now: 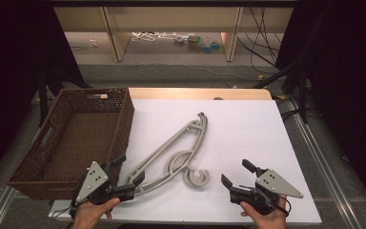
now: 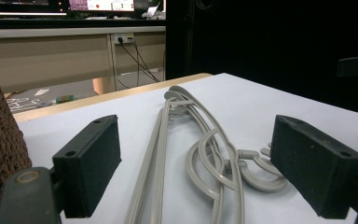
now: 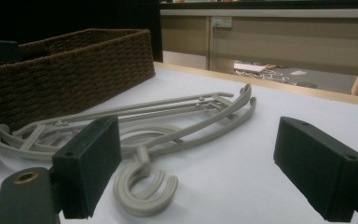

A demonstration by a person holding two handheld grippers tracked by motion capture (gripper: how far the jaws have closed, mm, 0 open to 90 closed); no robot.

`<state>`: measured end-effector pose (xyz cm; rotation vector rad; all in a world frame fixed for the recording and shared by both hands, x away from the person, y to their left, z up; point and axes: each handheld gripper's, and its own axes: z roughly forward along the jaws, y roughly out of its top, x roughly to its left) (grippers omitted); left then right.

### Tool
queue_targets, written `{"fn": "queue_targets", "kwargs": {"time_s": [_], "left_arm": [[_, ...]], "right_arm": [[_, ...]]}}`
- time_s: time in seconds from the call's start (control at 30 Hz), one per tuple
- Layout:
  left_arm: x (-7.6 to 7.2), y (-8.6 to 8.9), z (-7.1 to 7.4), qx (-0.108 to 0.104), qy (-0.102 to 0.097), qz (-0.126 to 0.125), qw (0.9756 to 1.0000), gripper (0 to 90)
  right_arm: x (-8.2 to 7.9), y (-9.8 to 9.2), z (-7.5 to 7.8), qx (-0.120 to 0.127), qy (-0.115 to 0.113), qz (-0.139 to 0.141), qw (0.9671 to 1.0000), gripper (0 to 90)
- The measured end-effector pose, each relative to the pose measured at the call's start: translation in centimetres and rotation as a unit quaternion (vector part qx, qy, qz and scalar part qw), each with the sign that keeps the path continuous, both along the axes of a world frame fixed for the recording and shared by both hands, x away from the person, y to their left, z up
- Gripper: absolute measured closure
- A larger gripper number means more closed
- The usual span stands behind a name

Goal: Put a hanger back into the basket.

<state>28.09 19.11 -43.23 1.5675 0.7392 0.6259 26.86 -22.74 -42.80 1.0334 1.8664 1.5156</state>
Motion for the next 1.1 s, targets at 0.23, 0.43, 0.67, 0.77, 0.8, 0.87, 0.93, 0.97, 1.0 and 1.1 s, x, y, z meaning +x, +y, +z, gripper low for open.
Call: {"fn": "queue_targets", "kwargs": {"time_s": [0.23, 0.43, 0.67, 0.77, 0.8, 0.87, 0.93, 0.97, 1.0, 1.1], "left_arm": [[0.0, -0.2, -0.2, 0.010, 0.006, 0.001, 0.9999, 15.9], [0.1, -0.3, -0.2, 0.015, 0.005, -0.005, 0.9999, 16.0], [0.0, -0.5, -0.2, 0.019, 0.005, -0.009, 0.9998, 16.0], [0.1, -0.5, -0.2, 0.021, 0.005, -0.011, 0.9997, 16.1], [0.1, -0.5, -0.1, 0.024, 0.004, -0.014, 0.9996, 16.0], [0.2, -0.6, -0.1, 0.026, 0.009, -0.018, 0.9995, 16.0], [0.5, -1.1, -0.2, 0.040, 0.015, -0.030, 0.9986, 16.0], [0.5, -1.1, -0.2, 0.040, 0.015, -0.030, 0.9986, 16.0], [0.6, -1.3, -0.2, 0.050, 0.018, -0.033, 0.9980, 16.2], [1.1, -2.4, -0.4, 0.087, 0.025, -0.049, 0.9947, 17.8]], "right_arm": [[0.1, 0.1, 0.0, -0.002, -0.005, 0.001, 1.0000, 15.7], [0.3, 0.0, -0.1, -0.009, -0.024, 0.004, 0.9997, 15.8], [0.2, -0.1, 0.0, -0.011, -0.022, 0.003, 0.9997, 15.8], [0.2, 0.0, 0.0, -0.011, -0.022, 0.003, 0.9997, 15.8], [0.2, 0.0, 0.0, -0.012, -0.024, 0.004, 0.9996, 15.8], [0.2, 0.0, 0.0, -0.012, -0.023, 0.003, 0.9997, 15.8], [0.3, 0.0, -0.1, -0.012, -0.024, 0.006, 0.9996, 15.8], [0.3, 0.0, -0.1, -0.012, -0.024, 0.006, 0.9996, 15.8], [0.3, 0.0, -0.1, -0.012, -0.024, 0.005, 0.9996, 15.8], [0.2, 0.0, -0.1, -0.017, -0.018, 0.000, 0.9997, 15.9]]}}
